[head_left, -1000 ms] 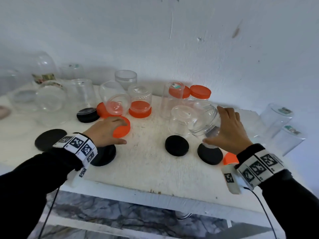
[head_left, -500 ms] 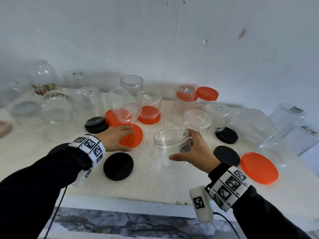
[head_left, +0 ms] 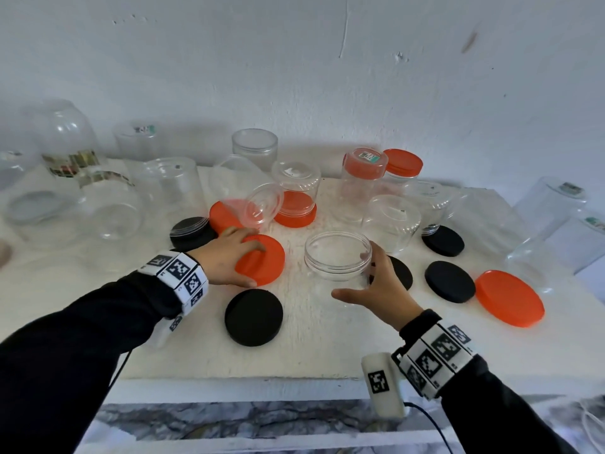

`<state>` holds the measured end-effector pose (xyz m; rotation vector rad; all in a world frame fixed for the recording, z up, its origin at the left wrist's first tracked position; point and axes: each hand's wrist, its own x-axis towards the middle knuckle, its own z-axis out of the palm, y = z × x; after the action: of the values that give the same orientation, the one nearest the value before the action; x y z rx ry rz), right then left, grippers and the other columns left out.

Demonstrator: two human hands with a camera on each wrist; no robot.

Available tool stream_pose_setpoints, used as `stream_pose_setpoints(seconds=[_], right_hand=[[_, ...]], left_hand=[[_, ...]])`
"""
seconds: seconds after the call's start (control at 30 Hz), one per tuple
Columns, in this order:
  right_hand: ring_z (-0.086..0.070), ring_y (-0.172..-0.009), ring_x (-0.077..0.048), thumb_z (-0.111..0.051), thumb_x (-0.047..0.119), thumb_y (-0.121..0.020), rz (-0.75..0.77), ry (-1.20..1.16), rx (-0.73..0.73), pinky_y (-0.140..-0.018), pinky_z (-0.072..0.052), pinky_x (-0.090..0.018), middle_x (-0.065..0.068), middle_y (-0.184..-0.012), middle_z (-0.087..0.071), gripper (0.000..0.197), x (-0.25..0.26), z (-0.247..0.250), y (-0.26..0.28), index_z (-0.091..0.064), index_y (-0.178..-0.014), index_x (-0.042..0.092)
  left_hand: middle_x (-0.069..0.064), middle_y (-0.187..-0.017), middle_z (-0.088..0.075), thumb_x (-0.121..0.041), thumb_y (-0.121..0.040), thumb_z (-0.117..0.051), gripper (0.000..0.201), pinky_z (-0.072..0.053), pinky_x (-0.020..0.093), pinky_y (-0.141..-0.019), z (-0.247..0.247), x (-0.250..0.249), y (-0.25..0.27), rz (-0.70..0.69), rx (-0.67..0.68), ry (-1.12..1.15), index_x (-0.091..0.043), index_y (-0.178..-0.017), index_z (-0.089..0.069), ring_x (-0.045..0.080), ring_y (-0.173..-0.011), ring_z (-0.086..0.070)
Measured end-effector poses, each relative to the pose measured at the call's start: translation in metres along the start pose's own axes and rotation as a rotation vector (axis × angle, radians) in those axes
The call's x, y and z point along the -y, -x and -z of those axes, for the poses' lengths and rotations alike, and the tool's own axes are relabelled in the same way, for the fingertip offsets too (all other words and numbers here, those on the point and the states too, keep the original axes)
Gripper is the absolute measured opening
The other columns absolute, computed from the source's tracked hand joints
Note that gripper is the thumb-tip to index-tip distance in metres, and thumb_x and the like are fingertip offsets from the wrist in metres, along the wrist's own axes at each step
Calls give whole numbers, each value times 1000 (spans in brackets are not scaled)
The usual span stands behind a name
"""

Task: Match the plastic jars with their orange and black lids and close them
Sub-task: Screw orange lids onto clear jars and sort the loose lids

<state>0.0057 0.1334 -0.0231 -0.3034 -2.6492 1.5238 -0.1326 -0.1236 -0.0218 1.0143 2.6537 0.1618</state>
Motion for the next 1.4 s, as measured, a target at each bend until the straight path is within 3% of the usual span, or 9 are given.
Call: stream_pose_setpoints(seconds=[0.2,0.33,0.67,0.83,0.9,1.0,1.13,1.27,1.4], right_hand=[[-34,-130,-15,-86,24,-60,-55,-33,27,-111,-32,-37,-2,-141,-32,110,0,-6,-3,-17,-145,19],[-38,-127,-14,-86,14,-60,-88,-90,34,-101,-36,-28,-3,-139,-36,106,0,-12,-3,-19,-142,17],[-40,-128,-12,-84,9,-60,-90,-166,46,-101,-36,-26,2,-136,-43,92,-4,-11,-2,-30,-135,13],[-41,-127,-9,-84,6,-59,-78,-185,130,-106,-37,-32,8,-131,-45,86,-4,-4,-5,-34,-127,22],[-41,-126,-7,-84,5,-59,-75,-183,163,-107,-36,-32,10,-129,-46,86,-4,-3,-7,-34,-126,23],[-42,-125,-5,-84,4,-58,-71,-185,202,-107,-37,-32,14,-127,-46,87,-4,0,-8,-34,-127,24],[-42,-126,-6,-84,2,-59,-68,-190,226,-105,-39,-32,10,-131,-46,88,-5,2,-9,-35,-129,21],[-48,-122,-10,-83,-2,-60,-64,-221,233,-103,-42,-32,4,-126,-53,87,-9,6,-5,-37,-130,18],[-50,-119,-8,-82,-3,-61,-56,-217,256,-100,-44,-30,6,-121,-54,86,-13,12,-2,-38,-130,20]], left_hand=[[0,-155,-10,-43,-75,-71,77,-15,42,-114,2,7,0,-21,46,-4,-31,-139,-30,27,-140,-6],[1,-155,-11,-42,-73,-73,76,-16,42,-112,4,8,1,-23,50,-1,-32,-137,-31,27,-138,-8],[-3,-139,-27,-43,-65,-80,73,-33,32,-106,15,18,10,4,33,167,-31,-127,-43,17,-126,-32],[-11,-133,-30,-43,-62,-81,69,-29,24,-101,32,19,27,-44,-44,224,-36,-122,-48,9,-124,-31],[-17,-129,-30,-54,-55,-80,71,-27,18,-95,39,12,36,-79,-70,276,-44,-117,-48,4,-121,-31],[-18,-133,-31,-76,-40,-67,76,-27,17,-97,42,-9,43,-159,-256,416,-56,-110,-45,-2,-124,-27],[-20,-135,-30,-74,-46,-66,78,-15,5,-99,26,-51,37,-289,-401,484,-49,-117,-44,-8,-126,-21],[-11,-139,-30,-67,-52,-64,73,-19,22,-105,5,-85,22,-288,-427,495,-44,-120,-46,5,-130,-24],[-7,-138,-31,-69,-50,-60,80,-18,21,-102,-2,-104,11,-257,-437,506,-36,-123,-51,0,-123,-21]])
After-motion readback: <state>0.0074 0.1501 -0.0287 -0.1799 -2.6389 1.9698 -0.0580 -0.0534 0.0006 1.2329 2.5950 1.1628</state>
